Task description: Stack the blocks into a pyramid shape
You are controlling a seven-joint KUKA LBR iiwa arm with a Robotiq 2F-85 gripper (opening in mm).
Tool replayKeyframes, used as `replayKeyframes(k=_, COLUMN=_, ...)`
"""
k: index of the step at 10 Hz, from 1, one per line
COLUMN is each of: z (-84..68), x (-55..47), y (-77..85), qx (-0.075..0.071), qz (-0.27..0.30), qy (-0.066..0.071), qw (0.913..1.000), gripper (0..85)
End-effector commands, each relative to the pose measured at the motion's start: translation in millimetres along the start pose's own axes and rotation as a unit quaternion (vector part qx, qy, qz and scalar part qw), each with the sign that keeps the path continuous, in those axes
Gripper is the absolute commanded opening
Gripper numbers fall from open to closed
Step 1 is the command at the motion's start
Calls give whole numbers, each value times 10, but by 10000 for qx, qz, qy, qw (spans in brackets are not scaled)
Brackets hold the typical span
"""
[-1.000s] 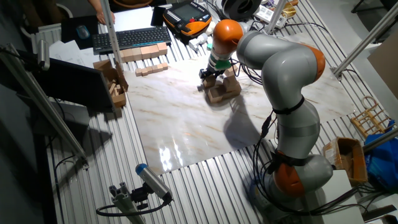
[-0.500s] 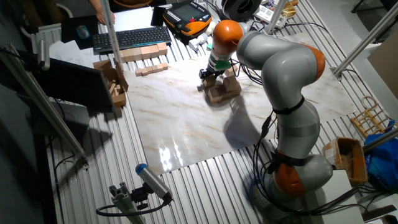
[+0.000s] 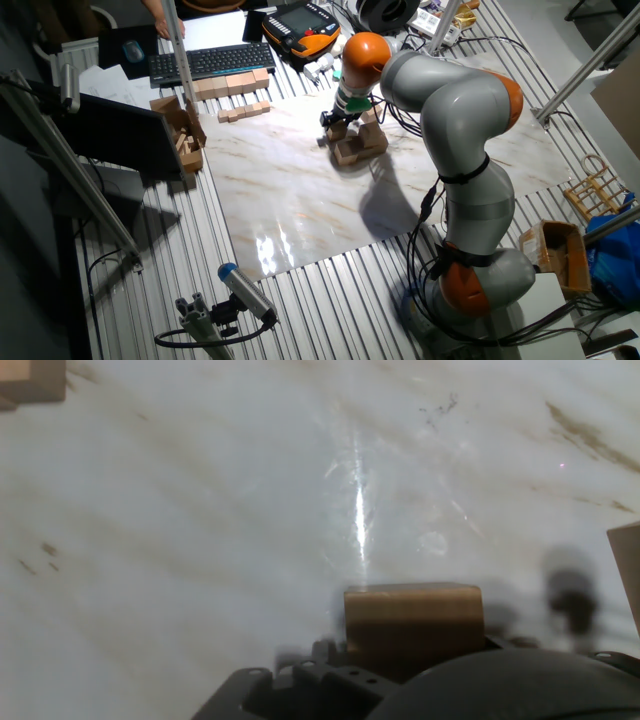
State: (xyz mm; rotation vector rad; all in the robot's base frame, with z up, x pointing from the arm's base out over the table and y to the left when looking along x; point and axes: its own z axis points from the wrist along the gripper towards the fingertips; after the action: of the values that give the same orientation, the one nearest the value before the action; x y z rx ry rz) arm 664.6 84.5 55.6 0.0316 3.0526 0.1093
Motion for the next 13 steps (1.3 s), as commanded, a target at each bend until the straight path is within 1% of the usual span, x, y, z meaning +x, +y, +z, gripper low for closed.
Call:
replayKeyframes(k=1, z=0, x=0, y=0, qx=0, qz=0, qy=0, qw=10000, gripper=680)
replayKeyframes(k=8, z=1, x=0, y=3, qx=0, qz=0, qy=7, qw=10000, gripper=680)
replayKeyframes(k=12, z=1, x=1, y=3, qx=-31, qz=-74, qy=-8, qw=10000, gripper=680)
replayKeyframes(k=13, z=0, x=1, y=1, qx=-15, qz=-144, qy=8, qw=9999, gripper=510)
